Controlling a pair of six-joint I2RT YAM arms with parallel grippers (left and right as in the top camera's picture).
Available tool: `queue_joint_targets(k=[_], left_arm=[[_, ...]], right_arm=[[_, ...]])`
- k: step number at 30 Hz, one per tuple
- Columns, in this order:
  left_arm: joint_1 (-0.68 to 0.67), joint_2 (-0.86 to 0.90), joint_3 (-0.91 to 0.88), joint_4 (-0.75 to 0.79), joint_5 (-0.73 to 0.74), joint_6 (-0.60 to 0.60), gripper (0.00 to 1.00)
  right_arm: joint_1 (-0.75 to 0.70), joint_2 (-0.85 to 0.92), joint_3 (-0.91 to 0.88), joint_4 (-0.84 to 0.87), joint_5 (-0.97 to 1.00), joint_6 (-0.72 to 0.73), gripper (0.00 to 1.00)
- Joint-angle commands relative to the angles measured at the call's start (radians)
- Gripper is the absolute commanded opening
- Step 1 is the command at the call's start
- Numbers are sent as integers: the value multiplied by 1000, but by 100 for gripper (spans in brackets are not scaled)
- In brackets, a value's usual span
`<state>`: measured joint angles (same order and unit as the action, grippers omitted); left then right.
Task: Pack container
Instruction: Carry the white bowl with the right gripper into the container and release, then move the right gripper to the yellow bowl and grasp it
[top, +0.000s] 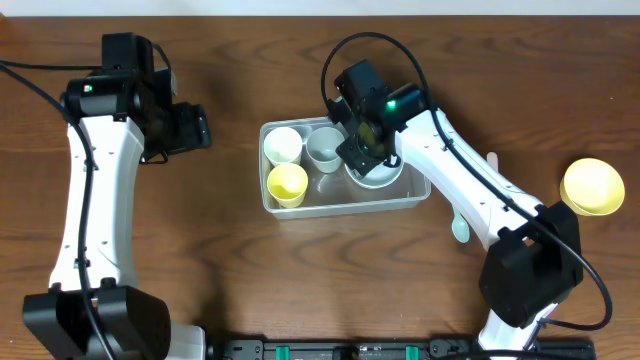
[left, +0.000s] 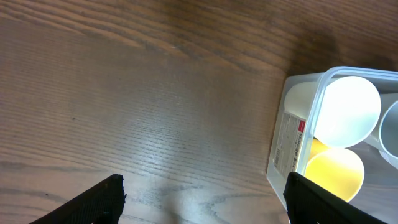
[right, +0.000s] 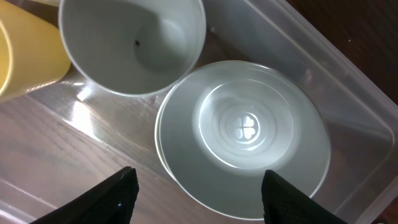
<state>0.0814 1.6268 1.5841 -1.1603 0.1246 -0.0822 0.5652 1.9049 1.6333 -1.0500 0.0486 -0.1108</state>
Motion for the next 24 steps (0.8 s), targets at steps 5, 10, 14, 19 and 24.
queue_joint_targets(k=[5, 10, 14, 19, 24], left_arm=[[2, -18, -5, -6, -1, -9, 82], [2, -18, -5, -6, -1, -9, 82], [2, -18, -5, -9, -1, -9, 82], [2, -18, -5, -10, -1, -9, 83], [2, -18, -5, -10, -1, -9, 83]], right_arm=[[-32, -42, 4, 21, 120, 143, 68], [-107, -61, 4, -10, 166, 244, 64], [-200, -85, 4, -36, 239, 425, 66], [-389, -189, 4, -47, 216, 517, 70], [-662, -287, 4, -94, 123, 554, 70]])
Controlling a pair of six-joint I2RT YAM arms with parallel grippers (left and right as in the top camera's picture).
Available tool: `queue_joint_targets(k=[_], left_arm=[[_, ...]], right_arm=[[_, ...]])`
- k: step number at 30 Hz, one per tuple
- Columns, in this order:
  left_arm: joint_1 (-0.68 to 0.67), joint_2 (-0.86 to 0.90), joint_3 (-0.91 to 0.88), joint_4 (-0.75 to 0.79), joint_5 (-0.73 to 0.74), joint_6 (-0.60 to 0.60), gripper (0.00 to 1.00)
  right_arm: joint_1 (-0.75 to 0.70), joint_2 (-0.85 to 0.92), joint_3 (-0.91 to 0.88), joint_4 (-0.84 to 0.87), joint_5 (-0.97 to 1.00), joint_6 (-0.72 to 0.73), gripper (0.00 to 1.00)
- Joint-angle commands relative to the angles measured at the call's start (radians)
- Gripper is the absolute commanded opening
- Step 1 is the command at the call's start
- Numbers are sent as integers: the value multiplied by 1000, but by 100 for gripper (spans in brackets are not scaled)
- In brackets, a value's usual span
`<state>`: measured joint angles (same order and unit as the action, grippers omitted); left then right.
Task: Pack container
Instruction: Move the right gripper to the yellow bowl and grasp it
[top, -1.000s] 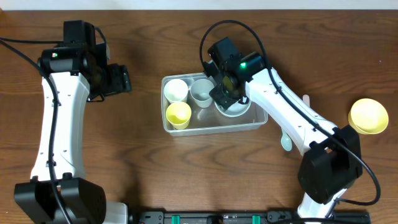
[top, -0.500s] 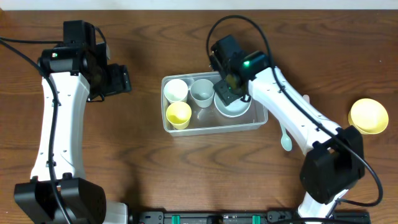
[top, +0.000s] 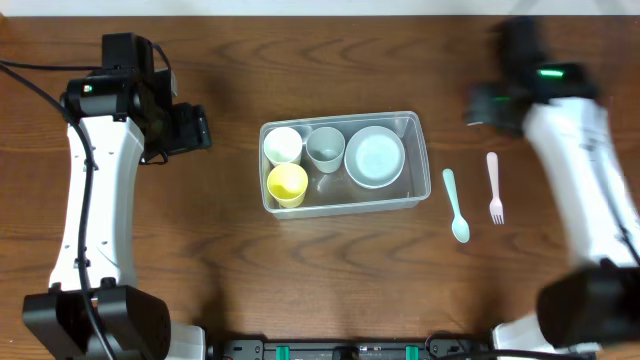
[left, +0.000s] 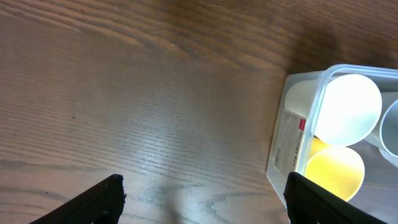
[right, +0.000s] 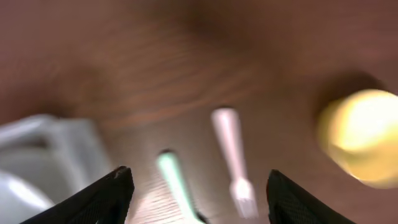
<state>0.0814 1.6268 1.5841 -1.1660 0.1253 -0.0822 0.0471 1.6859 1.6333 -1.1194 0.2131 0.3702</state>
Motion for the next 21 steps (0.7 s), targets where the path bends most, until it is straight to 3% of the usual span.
queue_joint_targets(k=[1, 9, 21], left_arm=[[2, -18, -5, -4, -2, -9, 83], [2, -18, -5, -4, -2, -9, 83], [2, -18, -5, -4, -2, -9, 83]], right_arm=[[-192, -71, 4, -40, -53, 83, 70], [-467, -5, -60, -72, -115, 50, 72], [-516, 214, -134, 31, -98, -38, 72]])
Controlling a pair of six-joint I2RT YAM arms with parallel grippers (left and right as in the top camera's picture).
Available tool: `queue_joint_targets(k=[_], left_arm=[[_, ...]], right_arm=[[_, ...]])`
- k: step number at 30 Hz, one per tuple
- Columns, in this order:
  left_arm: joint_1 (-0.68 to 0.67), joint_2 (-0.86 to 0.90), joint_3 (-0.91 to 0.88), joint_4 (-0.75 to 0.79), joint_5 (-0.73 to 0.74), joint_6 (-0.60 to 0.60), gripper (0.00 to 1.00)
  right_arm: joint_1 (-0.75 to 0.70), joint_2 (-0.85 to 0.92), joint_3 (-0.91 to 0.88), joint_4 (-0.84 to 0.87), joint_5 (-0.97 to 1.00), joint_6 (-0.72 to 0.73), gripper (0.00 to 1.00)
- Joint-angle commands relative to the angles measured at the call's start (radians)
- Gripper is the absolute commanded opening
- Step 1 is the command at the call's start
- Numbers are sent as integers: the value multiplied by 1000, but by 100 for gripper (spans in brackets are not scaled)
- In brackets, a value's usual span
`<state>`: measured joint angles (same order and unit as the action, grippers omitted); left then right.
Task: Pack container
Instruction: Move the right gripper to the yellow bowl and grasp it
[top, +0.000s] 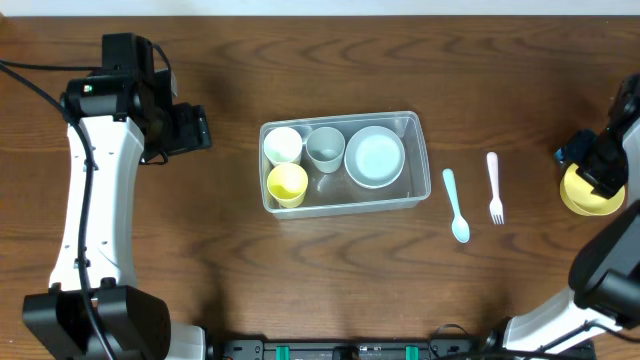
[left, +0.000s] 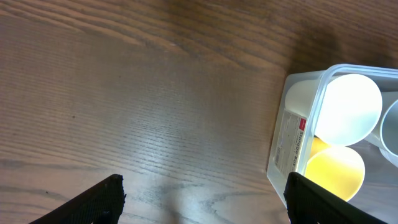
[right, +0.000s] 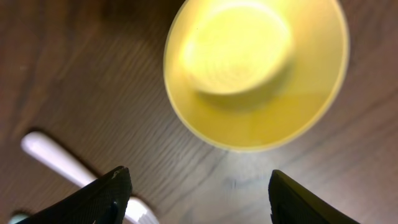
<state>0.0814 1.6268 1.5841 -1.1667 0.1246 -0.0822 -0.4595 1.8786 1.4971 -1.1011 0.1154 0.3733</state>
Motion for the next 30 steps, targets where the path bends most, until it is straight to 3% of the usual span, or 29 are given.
queue_joint_targets(k=[1, 4, 18, 20, 26, 30], left_arm=[[2, -18, -5, -3, -1, -9, 83], [2, -18, -5, -3, -1, -9, 83], [2, -18, -5, -7, -1, -9, 83], [2, -18, -5, -7, -1, -9, 83], [2, -18, -5, -6, -1, -9, 83], [2, -18, -5, -7, -1, -9, 83]], right_arm=[[-10, 33, 2, 26, 0, -55, 72], [-11, 58, 2, 55, 0, -82, 75], [-11, 176, 0, 89, 0, -84, 68], [-11, 176, 0, 92, 0, -83, 61], [-11, 176, 0, 96, 0, -83, 25], [-11, 176, 0, 98, -7, -83, 12]])
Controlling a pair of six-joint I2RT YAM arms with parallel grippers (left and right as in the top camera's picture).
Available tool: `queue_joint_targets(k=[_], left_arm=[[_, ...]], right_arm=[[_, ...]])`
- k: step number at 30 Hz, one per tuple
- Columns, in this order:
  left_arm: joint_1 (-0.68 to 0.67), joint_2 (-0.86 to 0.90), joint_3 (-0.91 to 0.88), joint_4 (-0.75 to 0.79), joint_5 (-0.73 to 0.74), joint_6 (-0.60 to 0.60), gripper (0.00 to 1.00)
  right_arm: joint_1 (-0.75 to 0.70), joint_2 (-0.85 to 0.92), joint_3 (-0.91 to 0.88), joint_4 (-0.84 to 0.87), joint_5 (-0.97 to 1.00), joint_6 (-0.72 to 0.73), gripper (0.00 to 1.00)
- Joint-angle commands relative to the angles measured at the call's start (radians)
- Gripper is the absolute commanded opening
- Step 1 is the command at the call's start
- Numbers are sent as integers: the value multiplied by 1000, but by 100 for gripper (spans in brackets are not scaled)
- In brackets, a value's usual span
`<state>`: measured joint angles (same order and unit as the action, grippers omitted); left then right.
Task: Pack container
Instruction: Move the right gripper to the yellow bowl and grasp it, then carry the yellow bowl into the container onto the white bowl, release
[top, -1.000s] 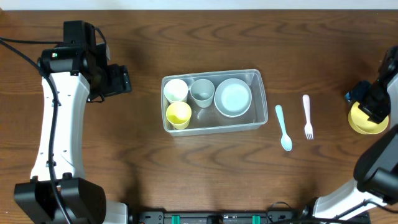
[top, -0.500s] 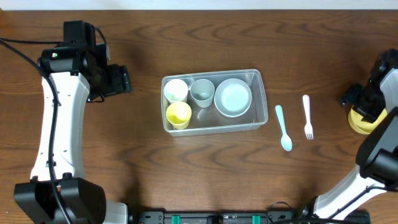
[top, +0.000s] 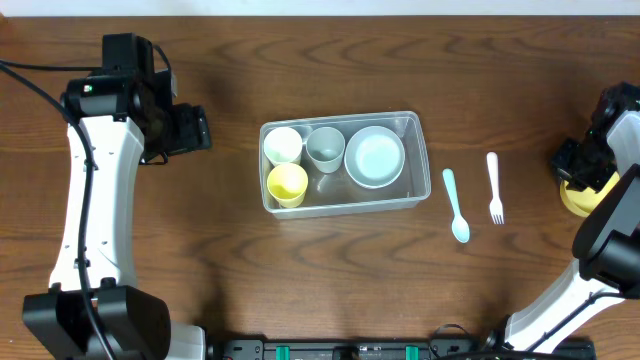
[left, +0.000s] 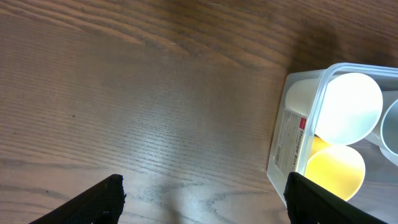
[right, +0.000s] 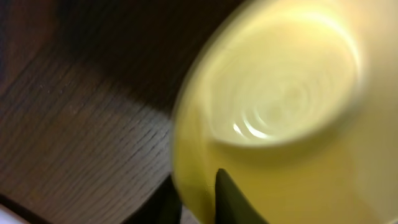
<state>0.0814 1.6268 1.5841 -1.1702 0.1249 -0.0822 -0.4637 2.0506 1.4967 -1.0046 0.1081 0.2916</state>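
Observation:
A clear plastic container (top: 340, 118) at mid-table holds a white cup (top: 283, 145), a grey cup (top: 325, 148), a yellow cup (top: 287, 182) and a white bowl (top: 375, 157). At the far right a yellow bowl (top: 585, 197) sits on the table; my right gripper (top: 578, 165) is down on its near-left rim. In the right wrist view the bowl (right: 280, 93) fills the frame and the gripper (right: 196, 199) is shut on its rim, one finger inside, one outside. My left gripper (left: 202, 205) hangs open over bare wood left of the container (left: 292, 149).
A light-green spoon (top: 455, 215) and a pink fork (top: 493, 190) lie on the wood between the container and the yellow bowl. The yellow bowl is close to the table's right edge.
My right gripper was open just above the yellow bowl; now it is lower and shut on the bowl's rim. The left arm and the container's contents are unchanged.
My right gripper stood open over the white bowl inside the container. Then it was away to the right near the spoon and fork, with the bowl left in the container. Then it hung open over the yellow bowl, and now grips its rim. The left arm never moved.

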Motion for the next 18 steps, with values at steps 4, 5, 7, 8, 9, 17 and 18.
queue_joint_targets(k=[4, 5, 7, 8, 9, 17, 18], left_arm=[[2, -18, -5, -3, -1, -9, 83], [2, -18, -5, -3, -1, -9, 83], [2, -18, -5, -3, -1, -9, 83], [2, -18, -5, -3, -1, -9, 83], [2, -18, -5, -3, -1, -9, 83], [3, -18, -5, -3, -1, -9, 82], [2, -18, -5, -3, -2, -9, 83]], right_arm=[[-6, 4, 1, 3, -5, -2, 1], [-6, 4, 1, 3, -5, -2, 1], [-6, 4, 1, 3, -5, -1, 1], [-6, 4, 1, 3, -8, -2, 1], [-6, 4, 1, 3, -14, -1, 1], [45, -53, 35, -15, -225, -100, 1], [63, -79, 46, -16, -249, -119, 1]])
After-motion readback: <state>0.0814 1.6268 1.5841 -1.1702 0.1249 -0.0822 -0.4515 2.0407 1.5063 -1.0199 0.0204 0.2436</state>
